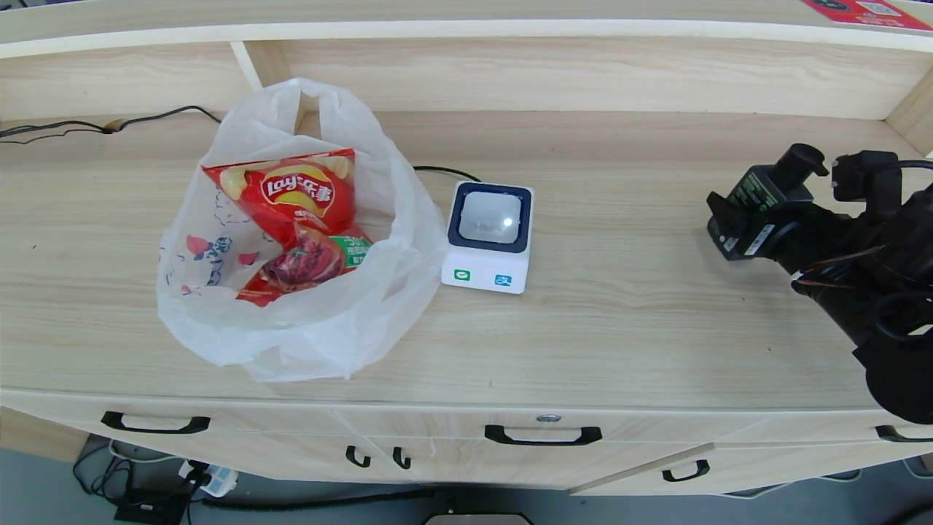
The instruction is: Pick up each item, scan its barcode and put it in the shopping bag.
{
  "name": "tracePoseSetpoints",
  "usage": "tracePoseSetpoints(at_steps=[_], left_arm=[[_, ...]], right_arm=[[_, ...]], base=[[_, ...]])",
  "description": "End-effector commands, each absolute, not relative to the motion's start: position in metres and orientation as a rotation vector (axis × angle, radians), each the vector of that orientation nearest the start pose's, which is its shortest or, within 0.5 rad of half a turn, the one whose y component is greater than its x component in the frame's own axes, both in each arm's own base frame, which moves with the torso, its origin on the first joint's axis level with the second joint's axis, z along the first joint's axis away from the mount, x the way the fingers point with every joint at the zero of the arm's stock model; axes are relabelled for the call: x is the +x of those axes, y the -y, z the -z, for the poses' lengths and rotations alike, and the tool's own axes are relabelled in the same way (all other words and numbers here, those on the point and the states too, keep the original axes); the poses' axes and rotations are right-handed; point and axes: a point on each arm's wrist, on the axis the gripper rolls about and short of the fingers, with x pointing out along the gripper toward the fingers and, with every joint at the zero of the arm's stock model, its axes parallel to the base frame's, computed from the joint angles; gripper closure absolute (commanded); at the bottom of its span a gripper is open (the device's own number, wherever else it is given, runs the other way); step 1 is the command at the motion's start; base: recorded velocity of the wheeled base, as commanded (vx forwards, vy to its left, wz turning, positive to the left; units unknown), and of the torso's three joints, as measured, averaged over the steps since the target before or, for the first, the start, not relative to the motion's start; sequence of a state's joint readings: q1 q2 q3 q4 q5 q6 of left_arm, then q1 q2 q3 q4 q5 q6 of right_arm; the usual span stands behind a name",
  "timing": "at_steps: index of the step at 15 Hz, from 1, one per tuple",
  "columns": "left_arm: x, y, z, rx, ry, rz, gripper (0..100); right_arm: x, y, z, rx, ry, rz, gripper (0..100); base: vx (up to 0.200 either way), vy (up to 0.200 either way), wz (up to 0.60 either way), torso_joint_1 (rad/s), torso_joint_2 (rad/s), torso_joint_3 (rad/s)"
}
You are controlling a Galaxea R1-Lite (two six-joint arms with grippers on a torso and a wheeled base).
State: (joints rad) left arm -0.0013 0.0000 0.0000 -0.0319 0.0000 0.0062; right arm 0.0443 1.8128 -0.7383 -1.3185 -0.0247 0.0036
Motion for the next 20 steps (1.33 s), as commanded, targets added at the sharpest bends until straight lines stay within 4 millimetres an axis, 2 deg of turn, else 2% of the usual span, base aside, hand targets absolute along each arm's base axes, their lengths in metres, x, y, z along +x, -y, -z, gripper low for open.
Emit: tracePoseSetpoints(at_steps=[1,7,9,15,17,20], left_arm=[[-0.023,0.0,-0.079,0.006,0.031,0.001,0],[-0.023,0.0,-0.079,0.006,0.031,0.001,0],[-0.023,0.0,-0.079,0.006,0.031,0.001,0],[-0.023,0.0,-0.079,0.006,0.031,0.001,0],[-0.023,0.0,-0.079,0.006,0.031,0.001,0],[-0.023,0.0,-0.079,0.006,0.029,0.001,0]], right_arm=[[0.322,-0.014,-0.197,0.013,0.242,-0.02,100],[0.32,-0.014,-0.198,0.007,0.241,-0.02,100],[0.315,-0.014,-0.204,0.009,0.264,-0.021,100],[0.269,-0.022,-0.25,0.073,0.438,-0.086,100],[0.252,-0.035,-0.263,0.085,0.482,-0.14,100],[0.217,-0.059,-0.284,0.128,0.559,-0.257,100]], base=[[0.0,0.0,0.0,0.0,0.0,0.0],[0.0,0.0,0.0,0.0,0.0,0.0],[0.0,0.0,0.0,0.0,0.0,0.0],[0.0,0.0,0.0,0.0,0.0,0.0],[0.0,0.0,0.0,0.0,0.0,0.0],[0.0,0.0,0.0,0.0,0.0,0.0]])
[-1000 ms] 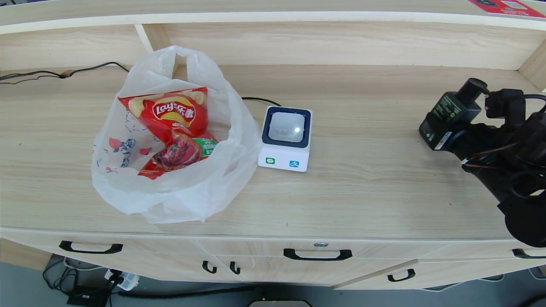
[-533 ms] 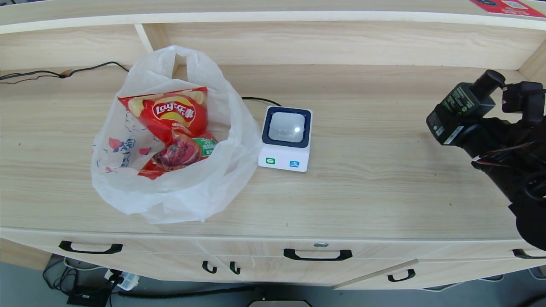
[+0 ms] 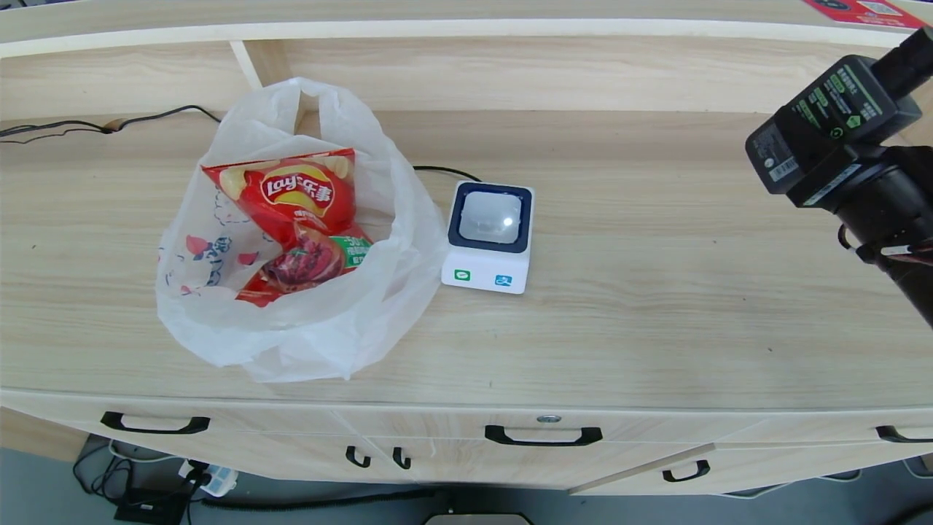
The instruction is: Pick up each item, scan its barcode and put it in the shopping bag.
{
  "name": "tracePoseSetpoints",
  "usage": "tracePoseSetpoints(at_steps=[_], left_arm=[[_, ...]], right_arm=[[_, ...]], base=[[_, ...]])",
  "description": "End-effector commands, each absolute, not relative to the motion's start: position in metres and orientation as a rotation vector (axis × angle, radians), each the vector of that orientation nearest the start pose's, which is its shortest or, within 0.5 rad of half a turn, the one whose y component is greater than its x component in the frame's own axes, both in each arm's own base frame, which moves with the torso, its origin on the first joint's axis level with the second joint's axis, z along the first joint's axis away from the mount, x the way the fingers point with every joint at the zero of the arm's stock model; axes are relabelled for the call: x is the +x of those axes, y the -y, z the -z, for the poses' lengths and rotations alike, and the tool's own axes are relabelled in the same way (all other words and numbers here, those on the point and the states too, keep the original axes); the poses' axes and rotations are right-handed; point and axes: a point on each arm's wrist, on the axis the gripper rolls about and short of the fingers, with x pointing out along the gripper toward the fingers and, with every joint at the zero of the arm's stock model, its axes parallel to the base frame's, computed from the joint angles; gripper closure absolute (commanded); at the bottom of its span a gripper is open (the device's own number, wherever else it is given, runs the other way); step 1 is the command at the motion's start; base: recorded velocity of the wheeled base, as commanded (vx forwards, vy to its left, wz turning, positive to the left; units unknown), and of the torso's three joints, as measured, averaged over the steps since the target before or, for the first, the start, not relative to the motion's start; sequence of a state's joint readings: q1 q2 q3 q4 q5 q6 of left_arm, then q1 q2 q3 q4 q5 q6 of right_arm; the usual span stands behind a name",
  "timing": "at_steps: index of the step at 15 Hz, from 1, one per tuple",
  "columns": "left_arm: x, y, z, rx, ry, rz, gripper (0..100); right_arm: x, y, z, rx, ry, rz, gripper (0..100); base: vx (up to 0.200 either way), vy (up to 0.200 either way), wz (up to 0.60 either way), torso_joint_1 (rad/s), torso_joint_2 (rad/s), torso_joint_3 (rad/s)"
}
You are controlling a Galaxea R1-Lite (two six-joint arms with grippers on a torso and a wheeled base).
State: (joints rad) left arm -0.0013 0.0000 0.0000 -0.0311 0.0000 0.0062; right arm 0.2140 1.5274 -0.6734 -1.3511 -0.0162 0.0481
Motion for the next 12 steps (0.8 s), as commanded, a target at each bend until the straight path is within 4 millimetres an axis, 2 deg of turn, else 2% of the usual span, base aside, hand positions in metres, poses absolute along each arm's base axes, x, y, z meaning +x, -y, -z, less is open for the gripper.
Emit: tracePoseSetpoints(at_steps=[1,5,7,9,12], left_arm=[[-0.023,0.0,-0.079,0.006,0.031,0.001,0],[-0.023,0.0,-0.079,0.006,0.029,0.001,0],[-0.023,0.0,-0.079,0.008,0.029,0.001,0],[-0.023,0.0,-0.079,0.008,0.028,0.001,0],[-0.023,0.0,-0.079,0.008,0.028,0.001,0]], right_arm=[[0.209,-0.062,-0.284,0.135,0.556,-0.28,100],[0.159,-0.08,-0.296,0.241,0.478,-0.478,100],[0.142,-0.086,-0.292,0.311,0.412,-0.565,100],[0.14,-0.089,-0.288,0.39,0.353,-0.603,100],[0.149,-0.101,-0.282,0.505,0.269,-0.652,100]], base=[[0.0,0.0,0.0,0.0,0.0,0.0],[0.0,0.0,0.0,0.0,0.0,0.0],[0.0,0.0,0.0,0.0,0.0,0.0],[0.0,0.0,0.0,0.0,0.0,0.0],[0.0,0.0,0.0,0.0,0.0,0.0]])
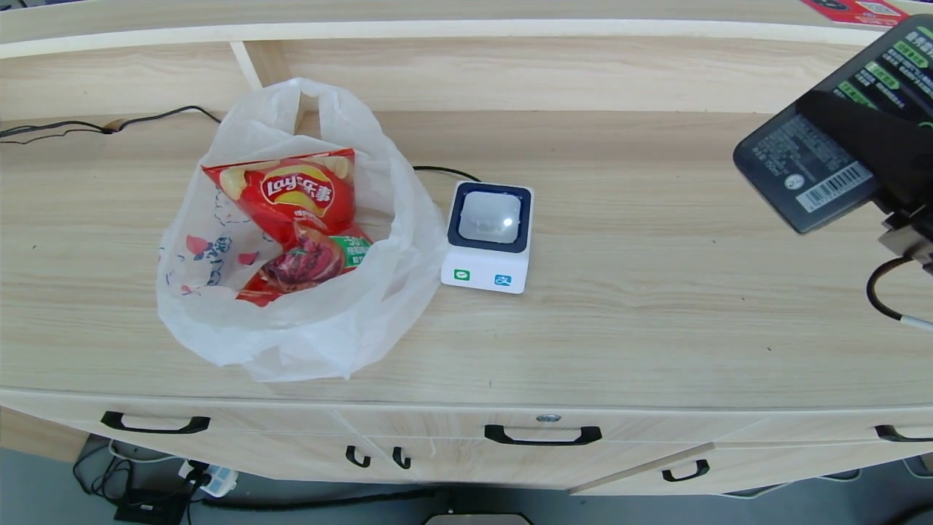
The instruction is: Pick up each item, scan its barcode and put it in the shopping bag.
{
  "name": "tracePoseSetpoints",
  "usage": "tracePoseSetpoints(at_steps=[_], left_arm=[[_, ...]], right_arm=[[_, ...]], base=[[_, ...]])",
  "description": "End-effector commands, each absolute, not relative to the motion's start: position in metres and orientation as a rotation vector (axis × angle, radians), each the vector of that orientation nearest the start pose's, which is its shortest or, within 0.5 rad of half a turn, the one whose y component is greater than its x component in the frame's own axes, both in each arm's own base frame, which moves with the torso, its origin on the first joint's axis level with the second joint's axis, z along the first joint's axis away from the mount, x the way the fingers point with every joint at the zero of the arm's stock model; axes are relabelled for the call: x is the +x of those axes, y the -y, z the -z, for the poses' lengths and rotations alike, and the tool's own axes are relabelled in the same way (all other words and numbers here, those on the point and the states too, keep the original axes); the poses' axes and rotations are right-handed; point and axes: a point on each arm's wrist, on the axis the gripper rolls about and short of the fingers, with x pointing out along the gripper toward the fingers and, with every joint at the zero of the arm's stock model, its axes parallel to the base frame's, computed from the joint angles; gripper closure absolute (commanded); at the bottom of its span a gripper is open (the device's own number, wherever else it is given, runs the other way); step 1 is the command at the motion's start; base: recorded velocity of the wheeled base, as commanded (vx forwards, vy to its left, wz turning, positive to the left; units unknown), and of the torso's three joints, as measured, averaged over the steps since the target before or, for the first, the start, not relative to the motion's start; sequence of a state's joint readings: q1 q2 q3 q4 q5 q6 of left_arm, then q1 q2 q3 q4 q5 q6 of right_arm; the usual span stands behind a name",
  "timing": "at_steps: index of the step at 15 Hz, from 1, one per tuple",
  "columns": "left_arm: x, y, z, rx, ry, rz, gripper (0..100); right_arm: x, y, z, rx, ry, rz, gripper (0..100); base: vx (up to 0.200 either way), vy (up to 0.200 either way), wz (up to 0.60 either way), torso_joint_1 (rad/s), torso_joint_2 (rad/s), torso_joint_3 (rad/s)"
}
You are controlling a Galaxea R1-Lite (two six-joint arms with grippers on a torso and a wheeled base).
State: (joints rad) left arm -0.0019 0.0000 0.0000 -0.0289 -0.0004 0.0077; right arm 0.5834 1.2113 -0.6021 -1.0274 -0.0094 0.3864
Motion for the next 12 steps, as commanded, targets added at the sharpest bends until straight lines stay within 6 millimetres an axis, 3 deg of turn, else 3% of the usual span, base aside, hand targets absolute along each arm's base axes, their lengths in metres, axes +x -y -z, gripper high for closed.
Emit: tracePoseSetpoints(at_steps=[1,3,8,12], left_arm=[[-0.023,0.0,-0.079,0.008,0.028,0.001,0],[-0.023,0.0,-0.079,0.008,0.028,0.001,0],[-0.023,0.0,-0.079,0.008,0.029,0.001,0],[-0.023,0.0,-0.079,0.008,0.029,0.001,0]], right_arm=[[0.151,-0.106,-0.282,0.526,0.25,-0.691,100],[0.148,-0.116,-0.28,0.541,0.204,-0.812,100],[0.115,-0.15,-0.285,0.627,0.115,-1.118,100],[0.111,-0.165,-0.288,0.618,0.104,-1.188,100]], base=[[0.0,0.0,0.0,0.0,0.0,0.0],[0.0,0.0,0.0,0.0,0.0,0.0],[0.0,0.0,0.0,0.0,0.0,0.0],[0.0,0.0,0.0,0.0,0.0,0.0]])
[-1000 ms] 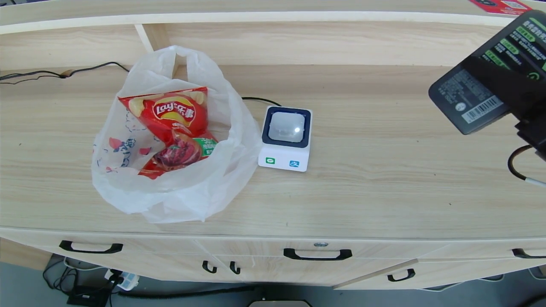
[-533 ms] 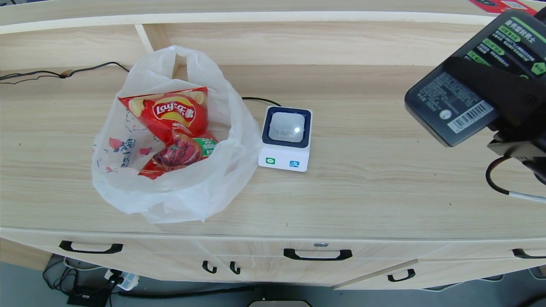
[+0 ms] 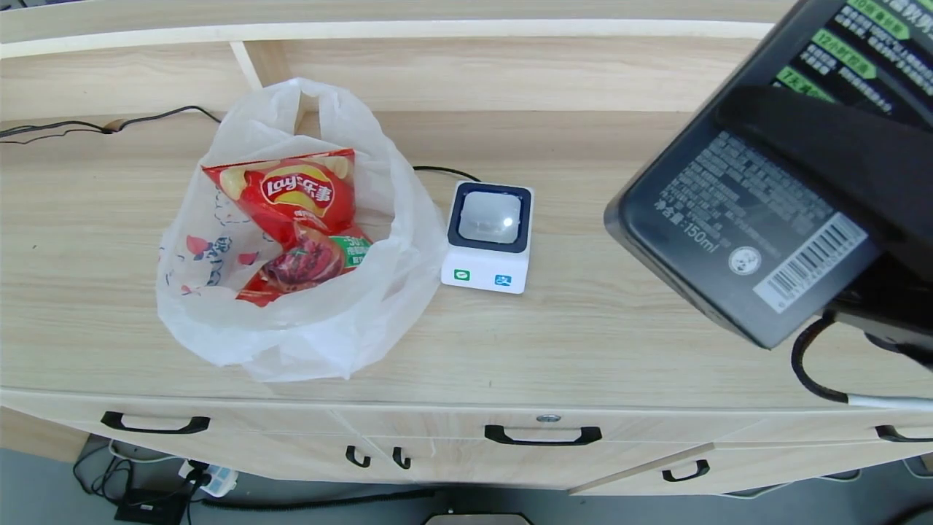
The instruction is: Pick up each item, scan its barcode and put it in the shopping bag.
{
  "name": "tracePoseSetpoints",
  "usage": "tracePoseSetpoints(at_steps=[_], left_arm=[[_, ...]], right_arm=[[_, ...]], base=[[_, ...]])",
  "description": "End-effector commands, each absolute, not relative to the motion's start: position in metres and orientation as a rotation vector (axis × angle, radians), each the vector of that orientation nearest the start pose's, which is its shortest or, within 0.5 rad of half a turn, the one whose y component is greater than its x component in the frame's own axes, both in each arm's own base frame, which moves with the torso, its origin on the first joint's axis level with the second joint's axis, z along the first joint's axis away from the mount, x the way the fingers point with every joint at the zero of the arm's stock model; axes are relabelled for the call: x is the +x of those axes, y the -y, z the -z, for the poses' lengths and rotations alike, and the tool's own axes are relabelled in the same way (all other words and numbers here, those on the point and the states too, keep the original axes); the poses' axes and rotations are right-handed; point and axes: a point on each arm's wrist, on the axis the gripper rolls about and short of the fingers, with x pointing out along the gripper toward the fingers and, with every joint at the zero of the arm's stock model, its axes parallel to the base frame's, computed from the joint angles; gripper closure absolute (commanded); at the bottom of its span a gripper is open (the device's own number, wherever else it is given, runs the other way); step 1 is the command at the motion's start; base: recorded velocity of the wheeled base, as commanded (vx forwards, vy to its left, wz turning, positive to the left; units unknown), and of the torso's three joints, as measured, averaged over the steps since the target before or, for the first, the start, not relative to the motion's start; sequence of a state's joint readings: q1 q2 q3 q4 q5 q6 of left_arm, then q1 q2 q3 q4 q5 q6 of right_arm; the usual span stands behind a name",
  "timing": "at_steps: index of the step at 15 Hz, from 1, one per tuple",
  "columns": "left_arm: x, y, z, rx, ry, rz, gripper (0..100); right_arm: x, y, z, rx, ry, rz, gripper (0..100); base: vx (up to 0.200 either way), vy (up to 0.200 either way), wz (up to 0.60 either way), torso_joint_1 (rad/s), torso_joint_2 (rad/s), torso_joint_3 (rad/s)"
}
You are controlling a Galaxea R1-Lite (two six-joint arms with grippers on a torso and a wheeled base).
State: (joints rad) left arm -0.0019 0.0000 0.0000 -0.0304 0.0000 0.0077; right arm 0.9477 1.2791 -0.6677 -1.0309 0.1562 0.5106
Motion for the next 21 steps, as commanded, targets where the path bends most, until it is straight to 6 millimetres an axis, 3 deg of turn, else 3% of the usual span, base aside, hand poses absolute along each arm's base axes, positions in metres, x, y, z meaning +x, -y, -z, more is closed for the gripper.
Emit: tracePoseSetpoints(at_steps=[1,11,12,13,15,18,21], left_arm=[[-0.023,0.0,-0.079,0.008,0.029,0.001,0],[-0.023,0.0,-0.079,0.009,0.028,0.001,0],[-0.023,0.0,-0.079,0.009,0.029,0.001,0],[-0.023,0.0,-0.079,0.009,0.029,0.001,0],[-0.023,0.0,-0.079,0.009,0.029,0.001,0],[-0.023,0.0,-0.079,0.009,0.028,0.001,0],[-0.023,0.0,-0.079,0.009,0.028,0.001,0]], right_arm=[[0.111,-0.168,-0.288,0.616,0.098,-1.194,100],[0.101,-0.185,-0.284,0.52,0.115,-1.255,100],[0.11,-0.184,-0.282,0.458,0.149,-1.207,100],[0.131,-0.177,-0.275,0.286,0.231,-1.052,100],[0.15,-0.163,-0.275,0.124,0.313,-0.778,100],[0.144,-0.145,-0.275,0.029,0.335,-0.506,100],[0.141,-0.141,-0.269,-0.029,0.329,-0.466,100]], base=[[0.0,0.0,0.0,0.0,0.0,0.0],[0.0,0.0,0.0,0.0,0.0,0.0],[0.0,0.0,0.0,0.0,0.0,0.0],[0.0,0.0,0.0,0.0,0.0,0.0],[0.0,0.0,0.0,0.0,0.0,0.0],[-0.067,0.0,0.0,0.002,0.0,-0.001],[-0.133,0.0,0.0,0.008,0.0,0.002]])
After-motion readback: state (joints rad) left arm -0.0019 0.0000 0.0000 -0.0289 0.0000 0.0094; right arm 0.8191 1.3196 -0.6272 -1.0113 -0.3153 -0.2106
